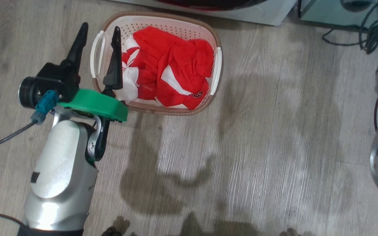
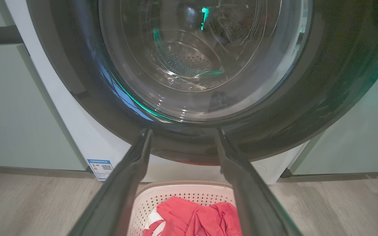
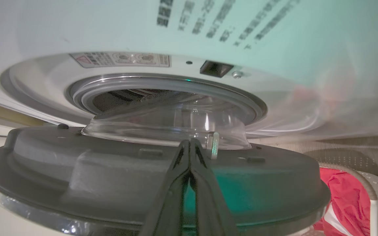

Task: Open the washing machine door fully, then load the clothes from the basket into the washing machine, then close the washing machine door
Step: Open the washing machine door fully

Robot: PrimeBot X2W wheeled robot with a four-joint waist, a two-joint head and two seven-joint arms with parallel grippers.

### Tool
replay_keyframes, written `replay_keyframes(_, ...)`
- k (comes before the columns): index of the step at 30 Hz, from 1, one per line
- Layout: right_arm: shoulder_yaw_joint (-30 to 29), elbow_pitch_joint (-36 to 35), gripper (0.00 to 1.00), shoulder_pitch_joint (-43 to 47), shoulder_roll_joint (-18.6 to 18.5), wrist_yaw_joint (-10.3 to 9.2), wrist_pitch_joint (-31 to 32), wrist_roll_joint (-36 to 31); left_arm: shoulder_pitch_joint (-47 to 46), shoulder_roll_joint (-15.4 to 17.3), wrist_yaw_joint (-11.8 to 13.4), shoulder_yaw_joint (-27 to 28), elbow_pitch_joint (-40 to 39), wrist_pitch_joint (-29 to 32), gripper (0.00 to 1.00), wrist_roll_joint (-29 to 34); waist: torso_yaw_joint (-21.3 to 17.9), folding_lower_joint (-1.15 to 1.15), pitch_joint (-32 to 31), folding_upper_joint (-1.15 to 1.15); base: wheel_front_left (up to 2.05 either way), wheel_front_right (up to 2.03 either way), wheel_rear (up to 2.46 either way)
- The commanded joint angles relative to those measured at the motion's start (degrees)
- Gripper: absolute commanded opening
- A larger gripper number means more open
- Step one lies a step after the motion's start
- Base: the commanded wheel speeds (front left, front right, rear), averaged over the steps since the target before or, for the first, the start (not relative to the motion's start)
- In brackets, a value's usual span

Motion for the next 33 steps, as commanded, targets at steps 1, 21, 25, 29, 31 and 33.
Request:
replay_keyframes(1,0.95,-2.89,0.00,-0.02,1.14,0.05,1.11,0.43,0.04,0.98,-0.17,1.90,-1.48,-0.54,1.00,0.67,-0.16,0.00,-0.73,0.00,0.00,0.00,0.00)
replay_keyframes(21,3.29,-10.39,0.00,14.30,2.82,0.05,8.80,4.40,5.75,0.09,-0.86,-0.26,0.05,-0.55,1.00,0.99,1.56,0.00,-9.76,0.00,0.00,0.00,0.00)
replay_keyframes(25,4.14,-11.77,0.00,17.48,3.12,0.05,10.15,5.15,7.40,0.01,-0.70,-0.39,0.16,-0.55,1.00,0.67,2.33,0.00,-11.75,0.00,0.00,0.00,0.00)
replay_keyframes(29,5.03,-13.28,0.00,20.58,3.33,0.05,11.39,6.11,9.04,0.04,-0.36,-0.33,-0.13,-0.55,1.00,0.39,3.31,0.00,-13.53,0.00,0.00,0.00,0.00)
replay_keyframes(31,5.54,-14.11,0.00,22.18,3.41,0.05,11.84,6.65,9.78,0.04,-0.09,-0.22,-0.40,-0.55,1.00,0.26,3.87,0.00,-14.38,0.00,0.00,0.00,0.00)
replay_keyframes(33,6.23,-14.94,0.00,23.77,3.48,0.05,12.36,7.16,10.52,0.03,0.15,-0.09,-0.74,-0.55,1.00,0.07,4.47,0.00,-15.10,0.00,0.00,0.00,0.00)
